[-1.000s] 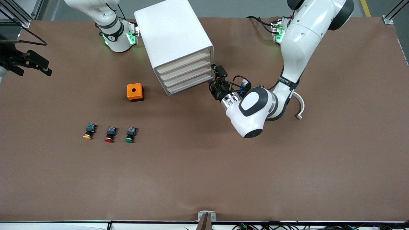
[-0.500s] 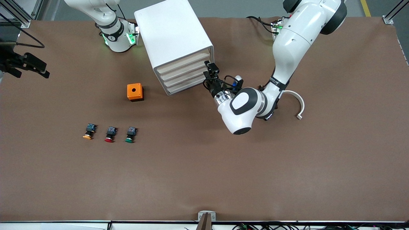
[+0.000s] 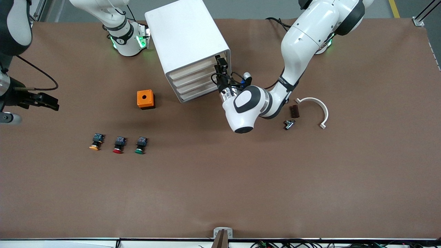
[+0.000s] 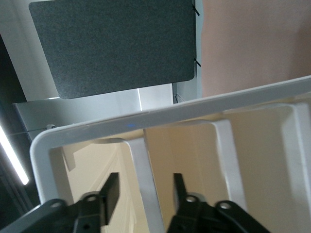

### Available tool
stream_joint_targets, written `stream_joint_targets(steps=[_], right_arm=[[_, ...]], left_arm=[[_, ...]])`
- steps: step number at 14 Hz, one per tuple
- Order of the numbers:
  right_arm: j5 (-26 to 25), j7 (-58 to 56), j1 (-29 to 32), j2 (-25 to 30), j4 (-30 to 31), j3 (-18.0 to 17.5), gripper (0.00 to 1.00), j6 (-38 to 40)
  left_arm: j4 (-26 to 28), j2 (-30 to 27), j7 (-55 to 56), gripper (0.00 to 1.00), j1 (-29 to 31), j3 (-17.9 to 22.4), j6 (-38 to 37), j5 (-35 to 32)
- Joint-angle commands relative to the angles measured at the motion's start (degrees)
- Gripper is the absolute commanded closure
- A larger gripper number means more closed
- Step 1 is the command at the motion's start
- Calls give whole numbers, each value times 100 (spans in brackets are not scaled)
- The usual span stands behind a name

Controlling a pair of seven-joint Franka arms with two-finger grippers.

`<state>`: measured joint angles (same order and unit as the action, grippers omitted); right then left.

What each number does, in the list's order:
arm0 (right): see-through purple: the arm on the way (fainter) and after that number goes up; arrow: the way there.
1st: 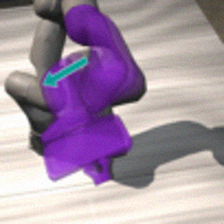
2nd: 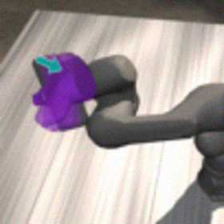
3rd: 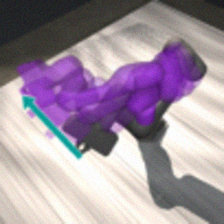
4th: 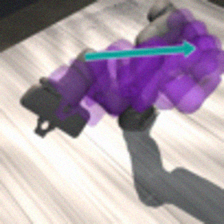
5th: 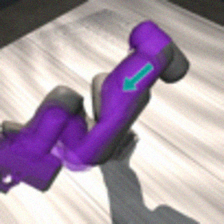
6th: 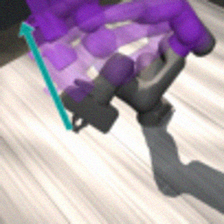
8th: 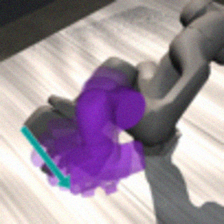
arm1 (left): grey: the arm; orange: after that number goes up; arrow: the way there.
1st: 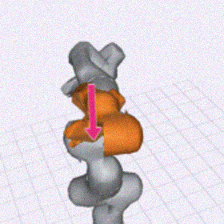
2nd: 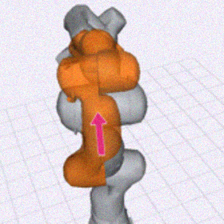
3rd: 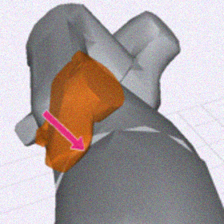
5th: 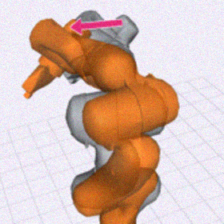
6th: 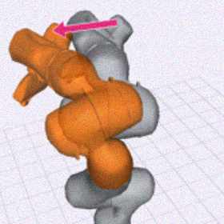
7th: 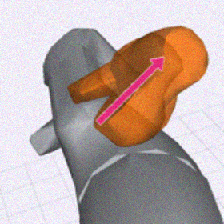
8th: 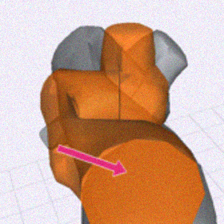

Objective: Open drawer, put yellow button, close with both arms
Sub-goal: 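Pull the drawer open with the left gripper while the right gripper grasps the yellow button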

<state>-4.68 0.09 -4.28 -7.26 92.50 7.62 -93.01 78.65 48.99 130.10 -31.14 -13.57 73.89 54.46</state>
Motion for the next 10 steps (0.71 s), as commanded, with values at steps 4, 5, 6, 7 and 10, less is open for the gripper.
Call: stream_joint_targets(steps=[4, 5, 6, 7, 10], right_arm=[[2, -106, 366, -1014, -321, -59, 0, -489], [368, -106, 419, -1049, -216, -50, 0, -664], [624, -71, 472, -1084, -24, -42, 0, -918], [722, -71, 551, -1076, 291, -50, 0, -1356], [741, -71, 543, -910, 1512, -59, 0, -2849]], left_arm=[[116, -30, 103, 74, -164, -14, -50, 109], [116, -21, 103, 79, -173, -5, -50, 82], [116, -21, 86, 81, -164, -5, -50, 47], [116, -21, 85, 83, -155, 3, -50, 30], [107, -13, 77, 90, -111, 56, -50, 21]])
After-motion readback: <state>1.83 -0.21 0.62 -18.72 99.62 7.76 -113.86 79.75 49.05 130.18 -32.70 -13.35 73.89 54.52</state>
